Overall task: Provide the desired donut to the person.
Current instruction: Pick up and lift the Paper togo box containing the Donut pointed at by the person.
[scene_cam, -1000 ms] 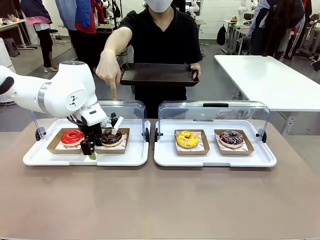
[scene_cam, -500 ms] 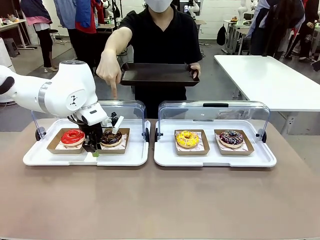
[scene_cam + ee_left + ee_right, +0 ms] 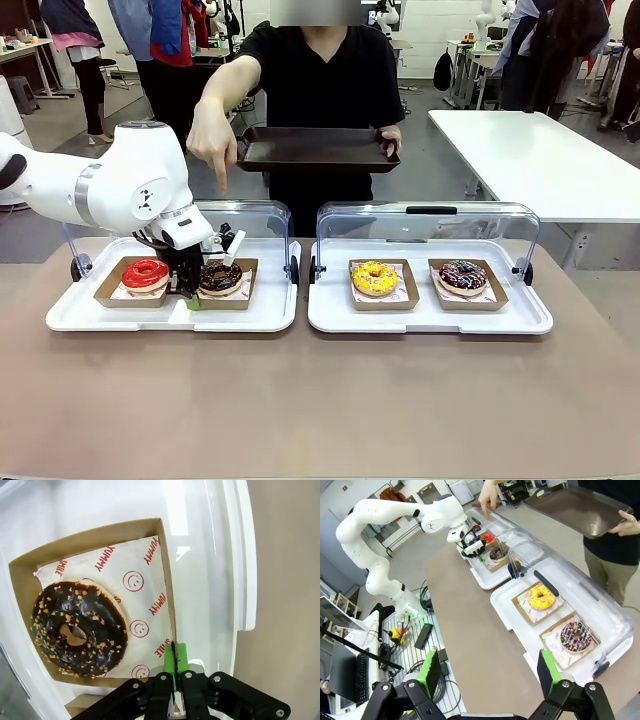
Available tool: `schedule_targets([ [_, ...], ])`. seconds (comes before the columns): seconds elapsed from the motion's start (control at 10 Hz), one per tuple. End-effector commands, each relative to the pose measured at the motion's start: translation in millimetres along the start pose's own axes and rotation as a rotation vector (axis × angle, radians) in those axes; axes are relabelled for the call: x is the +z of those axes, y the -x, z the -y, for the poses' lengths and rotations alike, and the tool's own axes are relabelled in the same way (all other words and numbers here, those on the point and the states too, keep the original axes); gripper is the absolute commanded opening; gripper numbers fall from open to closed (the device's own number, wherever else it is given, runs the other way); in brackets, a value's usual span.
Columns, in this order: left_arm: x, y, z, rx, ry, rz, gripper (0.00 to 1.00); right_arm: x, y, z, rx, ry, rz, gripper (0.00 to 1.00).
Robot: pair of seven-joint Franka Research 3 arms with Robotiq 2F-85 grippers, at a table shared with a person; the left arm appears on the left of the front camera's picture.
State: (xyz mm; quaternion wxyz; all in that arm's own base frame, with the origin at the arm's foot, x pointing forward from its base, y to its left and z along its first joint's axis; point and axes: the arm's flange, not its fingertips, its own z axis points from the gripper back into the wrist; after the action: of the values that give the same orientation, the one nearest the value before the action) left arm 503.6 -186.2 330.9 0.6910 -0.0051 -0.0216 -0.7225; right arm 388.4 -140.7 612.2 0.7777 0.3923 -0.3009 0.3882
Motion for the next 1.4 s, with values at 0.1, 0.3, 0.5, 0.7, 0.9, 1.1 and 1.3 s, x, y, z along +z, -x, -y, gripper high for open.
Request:
schedule_targets([
  [0.1,11,1,10,-0.034,-0.022,-0.006,0.00,-1,0,2,0.000,0.005,0.015,1.00],
  [0.3,53,1,34,-0.092,0.028,-0.009,0.00,-1,0,2,0.000,0.005,0.015,1.00],
  [0.5,122,9,75,-0.096,0.134,0.035,0.00,-1,0,2,0.000,0.005,0.015,1.00],
  [0.7,181,9,105,-0.117,0.138,0.045,0.00,-1,0,2,0.000,0.005,0.015,1.00],
  [0.9,242,-3,123,-0.063,0.102,0.023,0.00,-1,0,2,0.000,0.005,0.015,1.00],
  [1.1,305,-21,125,-0.057,-0.018,-0.003,0.00,-1,0,2,0.000,0.005,0.015,1.00],
  [1.3,334,-29,122,-0.051,-0.066,-0.030,0.00,-1,0,2,0.000,0.005,0.015,1.00],
])
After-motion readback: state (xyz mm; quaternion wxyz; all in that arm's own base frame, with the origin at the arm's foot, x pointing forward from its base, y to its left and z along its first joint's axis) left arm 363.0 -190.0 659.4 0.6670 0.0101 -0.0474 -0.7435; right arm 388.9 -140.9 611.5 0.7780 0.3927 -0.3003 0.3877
